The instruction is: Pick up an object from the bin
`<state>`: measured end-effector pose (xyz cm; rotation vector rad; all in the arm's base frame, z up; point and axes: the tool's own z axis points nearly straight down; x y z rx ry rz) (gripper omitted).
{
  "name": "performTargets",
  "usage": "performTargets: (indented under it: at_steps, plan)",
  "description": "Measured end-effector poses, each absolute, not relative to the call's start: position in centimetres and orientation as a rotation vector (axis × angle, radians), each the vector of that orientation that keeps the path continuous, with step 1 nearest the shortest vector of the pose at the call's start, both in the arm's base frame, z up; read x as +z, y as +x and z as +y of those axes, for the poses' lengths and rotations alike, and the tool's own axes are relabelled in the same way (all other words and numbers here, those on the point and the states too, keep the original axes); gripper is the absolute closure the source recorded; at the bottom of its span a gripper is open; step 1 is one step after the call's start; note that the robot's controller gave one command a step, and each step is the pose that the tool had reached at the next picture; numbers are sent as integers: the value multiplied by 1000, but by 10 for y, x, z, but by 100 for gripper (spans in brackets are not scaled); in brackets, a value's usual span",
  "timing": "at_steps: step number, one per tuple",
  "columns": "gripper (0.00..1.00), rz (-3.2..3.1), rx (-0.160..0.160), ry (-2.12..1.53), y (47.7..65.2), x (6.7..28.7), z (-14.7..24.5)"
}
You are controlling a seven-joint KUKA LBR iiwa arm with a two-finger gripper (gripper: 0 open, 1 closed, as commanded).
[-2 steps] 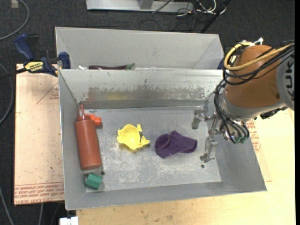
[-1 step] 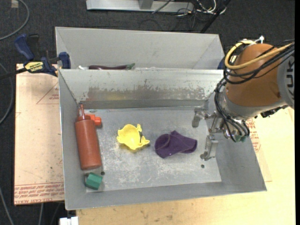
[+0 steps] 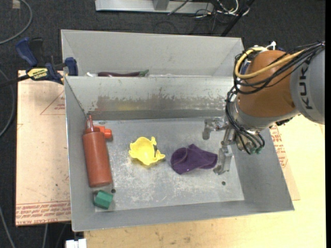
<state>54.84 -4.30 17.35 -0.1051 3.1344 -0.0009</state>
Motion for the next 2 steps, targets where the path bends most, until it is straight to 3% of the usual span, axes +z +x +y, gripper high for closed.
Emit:
performTargets:
  at_steps: [1,2]
  plan:
    - [0,3134,2,-127,552,113,-20]
    - [100,3126,0,-213,598,99,-28]
